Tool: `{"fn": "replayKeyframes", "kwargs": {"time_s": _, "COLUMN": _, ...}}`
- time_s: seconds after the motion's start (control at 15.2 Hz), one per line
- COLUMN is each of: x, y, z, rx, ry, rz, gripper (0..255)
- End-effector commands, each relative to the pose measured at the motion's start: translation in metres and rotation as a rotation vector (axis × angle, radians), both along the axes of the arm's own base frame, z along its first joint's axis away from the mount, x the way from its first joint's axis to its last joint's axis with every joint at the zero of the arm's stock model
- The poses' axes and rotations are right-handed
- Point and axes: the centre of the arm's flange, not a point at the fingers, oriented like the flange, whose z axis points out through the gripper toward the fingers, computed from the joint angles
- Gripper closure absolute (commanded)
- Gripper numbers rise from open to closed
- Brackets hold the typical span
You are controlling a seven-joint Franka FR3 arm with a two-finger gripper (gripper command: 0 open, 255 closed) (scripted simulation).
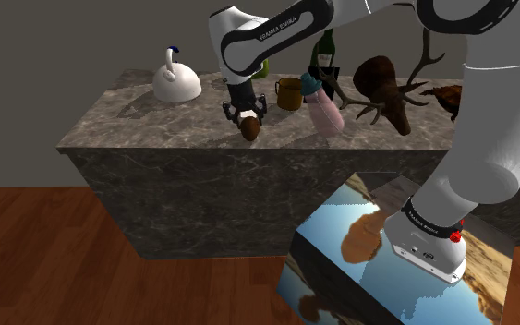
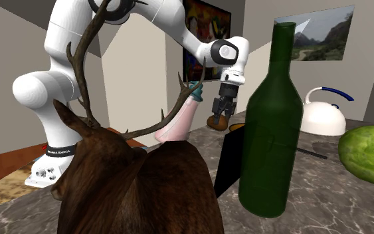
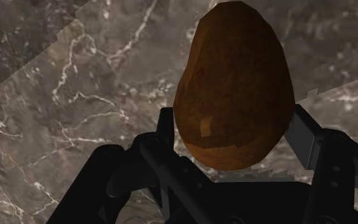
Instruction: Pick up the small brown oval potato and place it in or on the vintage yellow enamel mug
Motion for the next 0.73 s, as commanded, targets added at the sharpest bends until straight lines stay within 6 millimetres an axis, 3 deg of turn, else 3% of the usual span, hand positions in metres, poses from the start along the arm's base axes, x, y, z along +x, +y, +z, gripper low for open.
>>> {"fn": "replayKeyframes", "kwargs": {"time_s": 0.0, "x": 0.000, "y": 0.000, "z": 0.005, "rx": 0.000, "ry": 0.001, "rz": 0.000, "gripper": 255}}
{"fn": "replayKeyframes", "kwargs": {"time_s": 0.66, "x": 0.000, "y": 0.000, "z": 0.058, "rx": 0.000, "ry": 0.001, "rz": 0.000, "gripper": 255}}
